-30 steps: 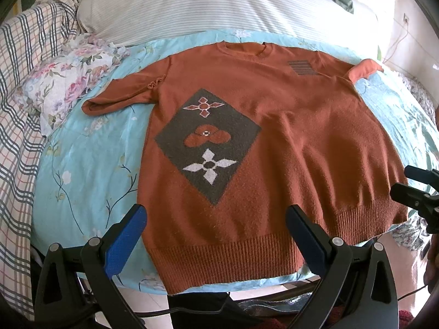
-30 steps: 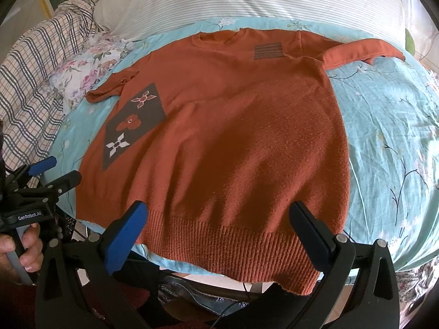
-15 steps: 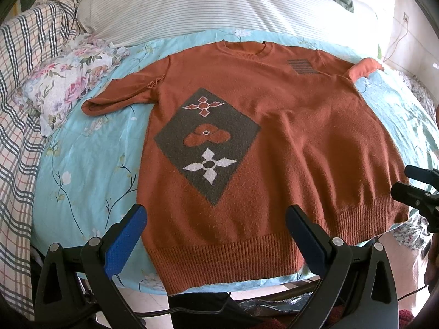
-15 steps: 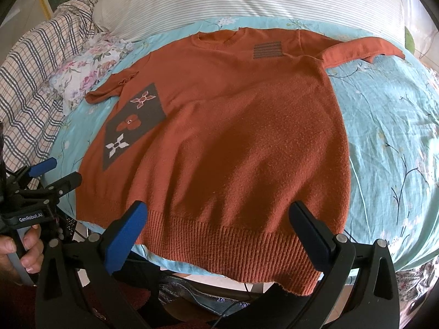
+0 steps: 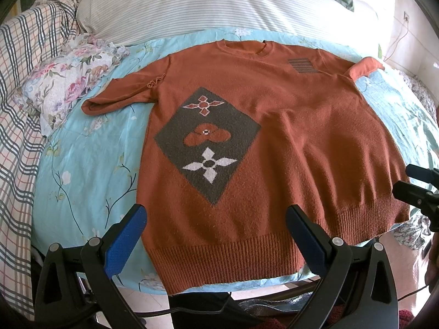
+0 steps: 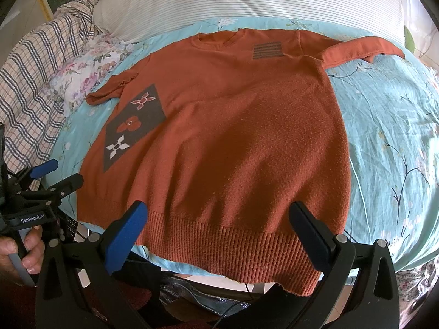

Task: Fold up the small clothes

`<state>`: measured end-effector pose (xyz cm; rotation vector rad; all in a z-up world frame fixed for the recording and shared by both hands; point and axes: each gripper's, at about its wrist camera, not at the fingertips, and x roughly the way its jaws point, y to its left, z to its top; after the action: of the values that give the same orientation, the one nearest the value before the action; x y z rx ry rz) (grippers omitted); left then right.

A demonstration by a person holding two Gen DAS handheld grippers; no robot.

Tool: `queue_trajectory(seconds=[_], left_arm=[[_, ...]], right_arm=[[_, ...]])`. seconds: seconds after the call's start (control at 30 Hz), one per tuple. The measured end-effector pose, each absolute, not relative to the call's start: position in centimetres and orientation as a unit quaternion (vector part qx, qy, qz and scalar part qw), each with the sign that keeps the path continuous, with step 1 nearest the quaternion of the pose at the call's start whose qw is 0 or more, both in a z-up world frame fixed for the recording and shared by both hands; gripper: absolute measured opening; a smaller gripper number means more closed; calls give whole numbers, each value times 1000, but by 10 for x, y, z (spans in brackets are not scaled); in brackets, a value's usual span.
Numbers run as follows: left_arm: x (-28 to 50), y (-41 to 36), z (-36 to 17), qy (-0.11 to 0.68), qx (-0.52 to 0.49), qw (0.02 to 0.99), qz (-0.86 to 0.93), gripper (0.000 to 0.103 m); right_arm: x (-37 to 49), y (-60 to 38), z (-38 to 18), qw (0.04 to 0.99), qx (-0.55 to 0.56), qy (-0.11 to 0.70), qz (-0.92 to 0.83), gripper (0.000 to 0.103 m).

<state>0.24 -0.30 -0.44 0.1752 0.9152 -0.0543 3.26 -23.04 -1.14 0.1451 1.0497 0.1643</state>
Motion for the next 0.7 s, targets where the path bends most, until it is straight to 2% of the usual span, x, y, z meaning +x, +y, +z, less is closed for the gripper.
queue_trajectory(seconds=[0.4,0.7], left_arm=[[13,-3,-15,428,108,897,-14,101],[42,-6,-24,444,105,890,-12,101]], right_arm=[[43,-252,-16,869,108,477,78,103],[78,-322,-15,874,171,453,41,102]])
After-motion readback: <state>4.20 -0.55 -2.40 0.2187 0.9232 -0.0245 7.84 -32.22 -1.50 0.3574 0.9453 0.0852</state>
